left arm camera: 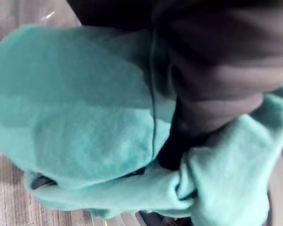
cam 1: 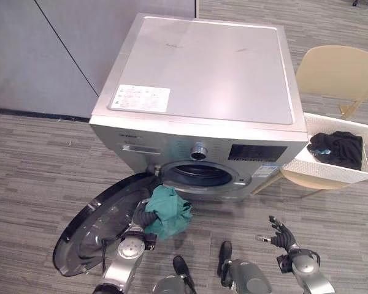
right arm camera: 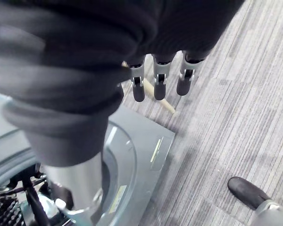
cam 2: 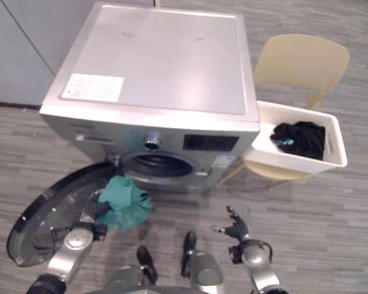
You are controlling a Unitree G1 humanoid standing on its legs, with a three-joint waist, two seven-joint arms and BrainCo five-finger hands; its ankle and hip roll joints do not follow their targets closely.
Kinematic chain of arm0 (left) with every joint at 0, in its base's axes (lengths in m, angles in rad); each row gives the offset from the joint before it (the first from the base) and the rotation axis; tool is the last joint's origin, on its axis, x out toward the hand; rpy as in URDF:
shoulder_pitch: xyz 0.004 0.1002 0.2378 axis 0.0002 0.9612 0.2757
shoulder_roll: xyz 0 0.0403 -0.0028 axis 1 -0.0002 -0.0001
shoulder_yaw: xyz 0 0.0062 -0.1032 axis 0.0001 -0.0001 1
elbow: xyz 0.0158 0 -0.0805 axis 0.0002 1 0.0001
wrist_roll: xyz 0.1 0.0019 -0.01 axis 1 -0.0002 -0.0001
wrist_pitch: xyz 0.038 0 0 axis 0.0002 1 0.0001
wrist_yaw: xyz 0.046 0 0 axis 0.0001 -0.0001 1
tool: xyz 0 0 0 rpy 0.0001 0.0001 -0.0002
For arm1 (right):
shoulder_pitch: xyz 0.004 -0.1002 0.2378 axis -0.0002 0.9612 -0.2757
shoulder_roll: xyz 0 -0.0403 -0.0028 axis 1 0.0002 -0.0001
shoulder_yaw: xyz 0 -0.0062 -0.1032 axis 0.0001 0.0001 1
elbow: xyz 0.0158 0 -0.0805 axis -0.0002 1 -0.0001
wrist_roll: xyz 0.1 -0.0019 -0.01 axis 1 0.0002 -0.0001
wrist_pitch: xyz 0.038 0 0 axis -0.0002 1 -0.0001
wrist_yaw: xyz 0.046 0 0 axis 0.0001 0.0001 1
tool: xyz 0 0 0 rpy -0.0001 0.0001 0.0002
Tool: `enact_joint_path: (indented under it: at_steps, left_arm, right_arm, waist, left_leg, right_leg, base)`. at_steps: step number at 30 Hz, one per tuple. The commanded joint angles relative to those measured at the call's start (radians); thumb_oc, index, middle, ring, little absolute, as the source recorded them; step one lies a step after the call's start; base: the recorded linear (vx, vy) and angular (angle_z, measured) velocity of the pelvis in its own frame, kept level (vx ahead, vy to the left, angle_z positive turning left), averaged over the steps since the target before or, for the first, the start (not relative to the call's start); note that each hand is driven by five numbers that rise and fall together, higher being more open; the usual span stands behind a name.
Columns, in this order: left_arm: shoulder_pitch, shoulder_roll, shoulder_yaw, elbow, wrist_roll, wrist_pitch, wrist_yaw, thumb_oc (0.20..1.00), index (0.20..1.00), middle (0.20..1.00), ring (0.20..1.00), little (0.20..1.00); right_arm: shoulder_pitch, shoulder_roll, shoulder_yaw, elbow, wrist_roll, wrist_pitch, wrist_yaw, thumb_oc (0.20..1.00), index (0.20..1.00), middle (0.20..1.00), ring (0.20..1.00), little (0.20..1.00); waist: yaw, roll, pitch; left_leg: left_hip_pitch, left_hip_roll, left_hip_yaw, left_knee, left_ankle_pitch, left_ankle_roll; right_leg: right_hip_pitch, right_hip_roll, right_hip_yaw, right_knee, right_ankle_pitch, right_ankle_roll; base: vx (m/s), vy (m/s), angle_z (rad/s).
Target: Grab the laundry basket,head to the washer,open it,put in the laundry and shut it.
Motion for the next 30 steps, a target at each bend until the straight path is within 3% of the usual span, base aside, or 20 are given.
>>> enact_joint_path:
  at_steps: [1,3,6,8,9,14,16,17,18,22,26,27,28,30]
  left_arm:
    - [-0.03,-0.015,0.015,-0.051,-0.073,-0.065,0.049,0.2,0.2,0.2,0.2,0.2]
    - [-0.051,-0.028,0.012,-0.053,-0.1,-0.068,0.067,0.2,0.2,0.2,0.2,0.2]
    - [-0.091,-0.053,0.023,-0.07,-0.184,-0.097,0.117,0.2,0.2,0.2,0.2,0.2]
    - [-0.103,-0.057,0.02,-0.086,-0.198,-0.105,0.13,0.2,0.2,0.2,0.2,0.2]
    - [-0.137,-0.067,0.014,-0.101,-0.232,-0.123,0.153,0.2,0.2,0.2,0.2,0.2]
    - [-0.215,-0.096,-0.017,-0.142,-0.28,-0.161,0.199,0.2,0.2,0.2,0.2,0.2]
    - [-0.328,-0.123,-0.039,-0.171,-0.293,-0.196,0.267,0.2,0.2,0.2,0.2,0.2]
    - [-0.33,-0.123,-0.039,-0.17,-0.293,-0.196,0.267,0.2,0.2,0.2,0.2,0.2]
    - [-0.415,-0.139,-0.049,-0.187,-0.301,-0.221,0.325,0.2,0.2,0.2,0.2,0.2]
    - [-0.547,-0.147,-0.067,-0.163,-0.301,-0.231,0.39,0.2,0.2,0.2,0.2,0.2]
    - [-0.784,-0.084,-0.084,-0.051,-0.271,-0.218,0.471,0.2,0.2,0.2,0.2,0.2]
    - [-0.897,-0.018,-0.086,0.03,-0.261,-0.207,0.486,0.2,0.2,0.2,0.2,0.2]
    - [-0.903,-0.017,-0.086,0.036,-0.263,-0.21,0.485,0.2,0.2,0.2,0.2,0.2]
    - [-1.085,0.109,-0.089,0.17,-0.263,-0.197,0.516,0.2,0.2,0.2,0.2,0.2]
  right_arm:
    - [-0.044,-0.056,-0.013,-0.044,0.069,-0.039,-0.038,1.0,1.0,1.0,1.0,1.0]
    - [-0.059,-0.059,-0.011,-0.036,0.083,-0.043,-0.051,1.0,1.0,1.0,1.0,1.0]
    - [-0.07,-0.033,-0.005,-0.034,0.16,-0.063,-0.067,1.0,1.0,1.0,1.0,1.0]
    - [-0.071,-0.021,-0.006,-0.039,0.188,-0.065,-0.065,1.0,1.0,1.0,1.0,1.0]
    - [-0.083,-0.008,-0.003,-0.057,0.233,-0.079,-0.081,1.0,1.0,1.0,1.0,1.0]
    - [-0.115,0.024,0.016,-0.108,0.322,-0.104,-0.109,1.0,1.0,1.0,1.0,1.0]
    - [-0.158,0.054,0.032,-0.147,0.407,-0.146,-0.126,1.0,1.0,1.0,1.0,1.0]
    - [-0.159,0.054,0.032,-0.146,0.407,-0.146,-0.125,1.0,1.0,1.0,1.0,1.0]
    - [-0.179,0.064,0.052,-0.171,0.434,-0.175,-0.141,1.0,1.0,1.0,1.0,1.0]
    - [-0.2,0.062,0.085,-0.19,0.446,-0.198,-0.141,1.0,1.0,1.0,1.0,1.0]
    - [-0.206,0.032,0.118,-0.235,0.439,-0.214,-0.123,1.0,1.0,1.0,1.0,1.0]
    - [-0.205,0.016,0.121,-0.253,0.431,-0.22,-0.107,1.0,1.0,1.0,1.0,1.0]
    - [-0.207,0.016,0.121,-0.253,0.431,-0.22,-0.107,1.0,1.0,1.0,1.0,1.0]
    - [-0.213,-0.013,0.115,-0.283,0.427,-0.227,-0.088,1.0,1.0,1.0,1.0,1.0]
  waist:
    - [0.008,-0.01,0.037]
    - [0.014,-0.011,0.048]
    - [0.021,-0.01,0.094]
    - [0.017,-0.006,0.109]
    - [0.015,-0.007,0.136]
    - [0.002,-0.01,0.152]
    - [-0.013,-0.008,0.158]
    - [-0.013,-0.007,0.156]
    - [-0.024,-0.008,0.165]
    - [-0.05,-0.007,0.159]
    - [-0.099,-0.004,0.149]
    - [-0.119,0.003,0.133]
    - [-0.119,0.004,0.132]
    - [-0.151,0.014,0.12]
  left_leg:
    - [-0.075,-0.011,-0.115,0.148,-0.07,-0.044]
    - [-0.124,-0.026,-0.184,0.115,-0.081,-0.044]
    - [-0.169,-0.017,-0.253,0.012,-0.032,-0.052]
    - [-0.19,-0.025,-0.257,0.008,-0.027,-0.046]
    - [-0.261,-0.037,-0.257,0.06,-0.056,-0.044]
    - [-0.423,-0.037,-0.223,0.199,-0.106,-0.01]
    - [-0.556,-0.015,-0.213,0.334,-0.147,-0.002]
    - [-0.563,-0.014,-0.213,0.339,-0.149,-0.002]
    - [-0.652,-0.003,-0.213,0.435,-0.182,0.003]
    - [-0.779,0.019,-0.22,0.576,-0.229,0.009]
    - [-0.932,0.057,-0.228,0.734,-0.283,0.022]
    - [-0.99,0.073,-0.238,0.782,-0.3,0.029]
    - [-0.998,0.074,-0.239,0.788,-0.302,0.029]
    - [-1.068,0.104,-0.25,0.858,-0.33,0.042]
  right_leg:
    - [0.03,0.006,0.059,-0.044,-0.051,0.058]
    - [0.018,0.008,0.07,-0.038,-0.057,0.062]
    - [-0.068,0.027,0.11,0.051,-0.068,0.064]
    - [-0.118,0.024,0.115,0.099,-0.068,0.064]
    - [-0.21,0.011,0.136,0.187,-0.1,0.064]
    - [-0.4,-0.013,0.162,0.339,-0.125,0.052]
    - [-0.536,-0.027,0.181,0.459,-0.16,0.037]
    - [-0.541,-0.027,0.181,0.463,-0.162,0.036]
    - [-0.632,-0.034,0.188,0.548,-0.184,0.031]
    - [-0.761,-0.034,0.211,0.669,-0.221,0.016]
    - [-0.917,-0.018,0.235,0.8,-0.267,-0.002]
    - [-0.974,-0.009,0.245,0.837,-0.279,-0.006]
    - [-0.981,-0.009,0.245,0.841,-0.281,-0.006]
    - [-1.059,0.014,0.258,0.899,-0.297,-0.007]
  base:
    - [-0.16,-0.044,-0.2]
    - [-0.06,-0.011,-0.36]
    - [-0.03,0.051,-0.16]
    - [-0.08,0.1,-0.33]
    - [-0.09,0.111,-0.56]
    - [-0.09,0.088,-0.08]
    - [-0.13,0.052,-0.06]
    - [-0.14,0.021,0.0]
    - [-0.08,-0.017,0.11]
    - [-0.04,-0.004,-0.02]
    - [-0.02,0.007,-0.17]
    - [0.01,0.021,-0.3]
    - [0.04,0.024,-0.42]
    - [0.05,0.027,-0.37]
